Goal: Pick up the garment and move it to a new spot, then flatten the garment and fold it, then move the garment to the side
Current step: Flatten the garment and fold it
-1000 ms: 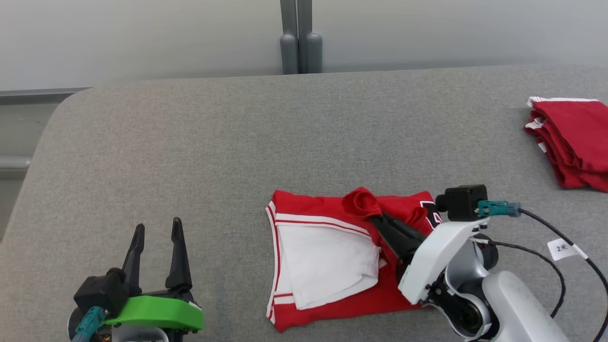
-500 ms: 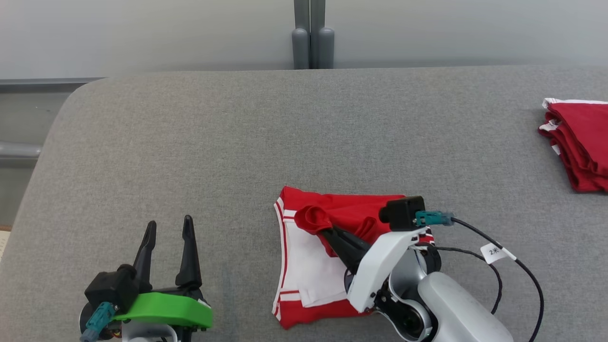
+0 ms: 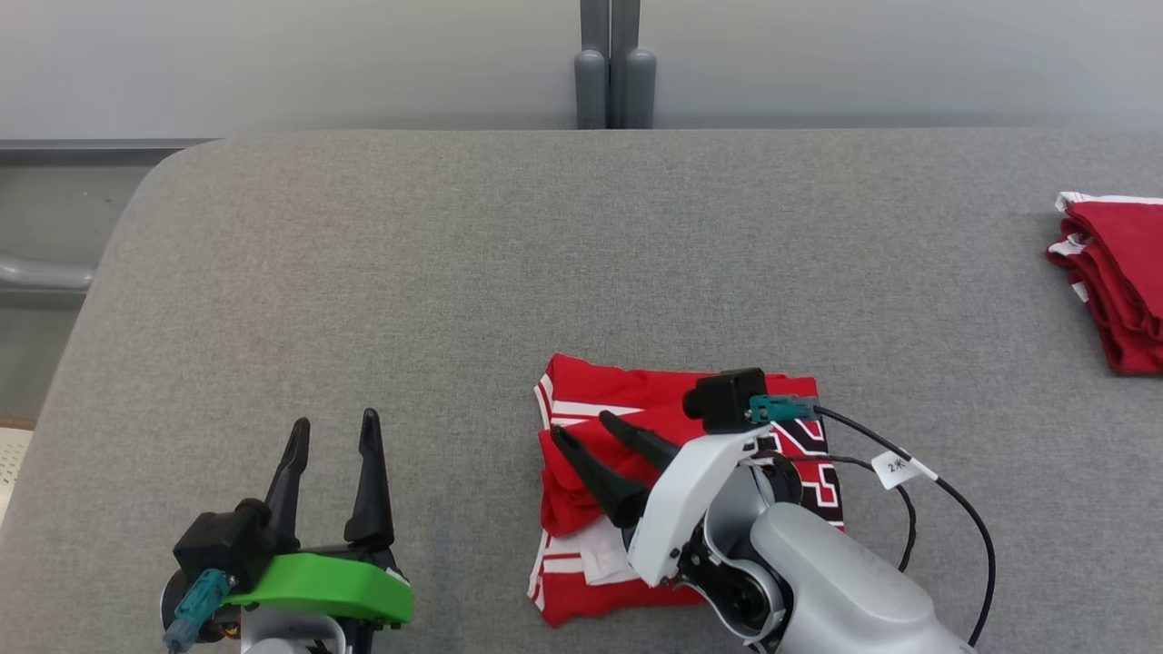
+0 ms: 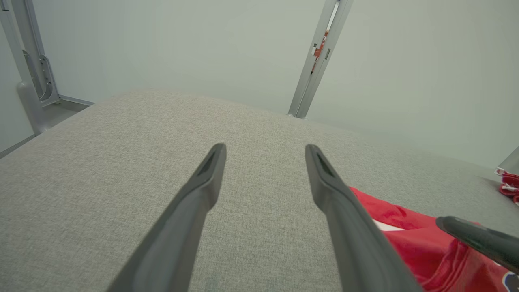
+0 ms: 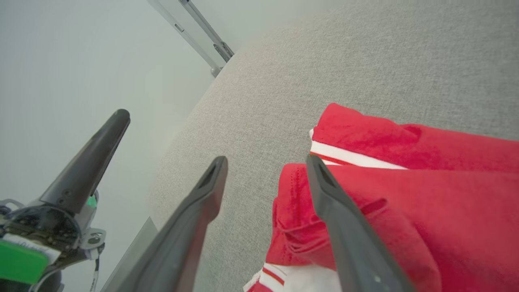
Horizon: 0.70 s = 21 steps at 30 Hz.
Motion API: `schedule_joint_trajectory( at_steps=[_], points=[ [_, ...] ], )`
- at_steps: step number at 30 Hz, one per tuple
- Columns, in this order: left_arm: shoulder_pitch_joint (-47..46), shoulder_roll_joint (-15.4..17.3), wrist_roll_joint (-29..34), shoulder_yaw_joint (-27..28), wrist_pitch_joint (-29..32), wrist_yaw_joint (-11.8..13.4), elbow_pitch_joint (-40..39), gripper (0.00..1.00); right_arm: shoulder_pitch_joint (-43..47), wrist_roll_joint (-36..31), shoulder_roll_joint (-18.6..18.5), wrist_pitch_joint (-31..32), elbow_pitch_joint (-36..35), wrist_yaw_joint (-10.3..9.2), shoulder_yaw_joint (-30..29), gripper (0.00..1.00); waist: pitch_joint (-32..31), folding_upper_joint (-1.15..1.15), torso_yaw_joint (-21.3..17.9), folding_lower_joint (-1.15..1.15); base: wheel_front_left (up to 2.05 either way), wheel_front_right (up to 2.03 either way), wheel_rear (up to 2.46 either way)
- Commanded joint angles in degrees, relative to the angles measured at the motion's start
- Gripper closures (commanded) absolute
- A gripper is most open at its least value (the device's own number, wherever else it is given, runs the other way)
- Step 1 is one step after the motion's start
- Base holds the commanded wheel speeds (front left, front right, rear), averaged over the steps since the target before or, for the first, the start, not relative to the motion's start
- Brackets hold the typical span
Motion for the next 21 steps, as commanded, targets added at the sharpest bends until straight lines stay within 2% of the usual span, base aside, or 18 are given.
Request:
schedule_joint_trajectory(
  at_steps=[1,6,10,16,20,21],
  points=[
    [-0.8,0.0,0.2,0.3,-0.1,-0.2,0.1,0.0,-1.0,0.9,-0.1,-1.1,-0.3,0.03,0.5,0.0,-0.2,0.0,-0.2,0.0,0.0,0.0,0.0],
    [0.0,-0.1,0.3,0.6,-0.1,-0.3,-0.3,0.0,-1.5,1.1,-0.1,-4.3,-2.0,0.03,-0.7,0.0,-0.5,0.0,-1.2,0.0,0.0,0.0,0.0],
    [0.5,-0.2,0.3,0.6,-0.1,-0.4,-0.4,0.0,-1.4,-1.8,-0.1,-7.5,-1.8,0.03,-4.9,0.0,-0.7,0.0,-2.2,0.0,0.0,0.0,0.0],
    [0.9,-0.3,0.4,0.1,-0.1,-0.5,-0.8,0.0,0.9,-9.8,-0.5,-11.4,-1.4,0.02,-13.8,0.0,-0.6,0.0,-3.5,0.0,0.0,0.0,0.0],
    [0.9,-0.3,0.5,-0.3,-0.1,-0.6,-0.8,0.0,2.9,-15.3,-0.6,-11.9,-1.9,0.03,-18.2,0.0,-0.5,0.0,-4.0,0.0,0.0,0.0,0.0],
    [0.9,-0.3,0.5,-0.3,-0.1,-0.6,-0.8,0.0,3.3,-16.6,-0.8,-11.8,-2.2,0.03,-18.9,0.04,-0.5,0.0,-4.1,0.0,0.0,0.0,0.0]
  ],
)
